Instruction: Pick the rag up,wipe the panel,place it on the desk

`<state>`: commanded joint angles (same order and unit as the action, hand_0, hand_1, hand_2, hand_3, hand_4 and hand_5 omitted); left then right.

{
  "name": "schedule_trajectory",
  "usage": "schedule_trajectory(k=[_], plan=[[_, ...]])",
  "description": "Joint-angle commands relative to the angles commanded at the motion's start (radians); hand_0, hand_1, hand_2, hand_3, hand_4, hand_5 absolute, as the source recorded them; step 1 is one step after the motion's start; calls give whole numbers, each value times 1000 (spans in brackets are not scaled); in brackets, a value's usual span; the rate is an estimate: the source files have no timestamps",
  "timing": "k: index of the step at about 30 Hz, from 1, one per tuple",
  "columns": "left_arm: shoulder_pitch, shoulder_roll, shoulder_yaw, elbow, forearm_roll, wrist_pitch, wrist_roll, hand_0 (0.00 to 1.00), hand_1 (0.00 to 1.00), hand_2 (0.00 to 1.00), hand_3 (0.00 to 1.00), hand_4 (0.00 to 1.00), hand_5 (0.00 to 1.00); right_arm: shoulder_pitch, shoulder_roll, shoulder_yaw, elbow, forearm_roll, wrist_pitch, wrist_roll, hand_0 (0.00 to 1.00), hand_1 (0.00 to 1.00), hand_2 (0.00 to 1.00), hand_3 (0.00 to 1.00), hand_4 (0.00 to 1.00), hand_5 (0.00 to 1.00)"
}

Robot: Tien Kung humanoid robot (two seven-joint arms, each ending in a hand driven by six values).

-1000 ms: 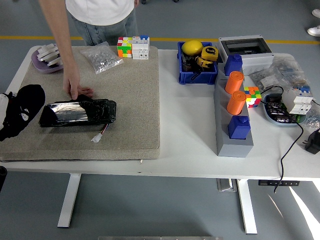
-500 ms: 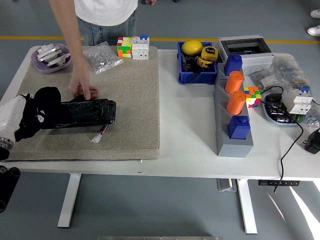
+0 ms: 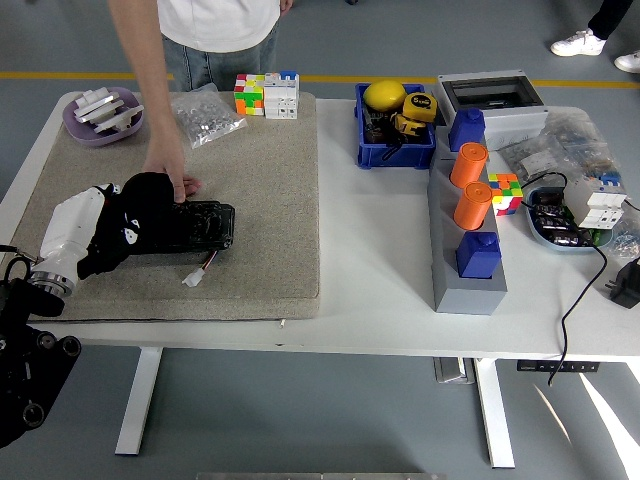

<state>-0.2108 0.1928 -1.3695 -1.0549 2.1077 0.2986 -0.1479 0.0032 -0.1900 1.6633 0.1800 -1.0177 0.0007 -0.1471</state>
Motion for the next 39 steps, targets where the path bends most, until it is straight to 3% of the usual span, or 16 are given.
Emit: schedule_trajectory(k=[10, 24, 31, 39], plan=[[-23, -37, 82, -25, -1, 3, 3, 259, 108, 596, 426, 2, 2, 1, -2, -5, 0, 3, 3, 1, 767, 649, 688, 593, 998, 510], [-47, -47, 222, -35, -14, 0, 10, 259, 109, 591, 425, 2, 2, 2, -6, -9, 0, 6, 5, -4, 766, 649, 689, 596, 998, 516], [-47, -52, 229, -44, -16, 3, 10, 259, 110, 590, 425, 2, 2, 2, -5, -11, 0, 5, 5, -4, 766, 647, 689, 596, 998, 517], [-30, -44, 146, -14, 7, 14, 0, 258, 110, 589, 425, 2, 2, -1, -5, -16, 0, 4, 7, -3, 766, 646, 689, 596, 998, 518]])
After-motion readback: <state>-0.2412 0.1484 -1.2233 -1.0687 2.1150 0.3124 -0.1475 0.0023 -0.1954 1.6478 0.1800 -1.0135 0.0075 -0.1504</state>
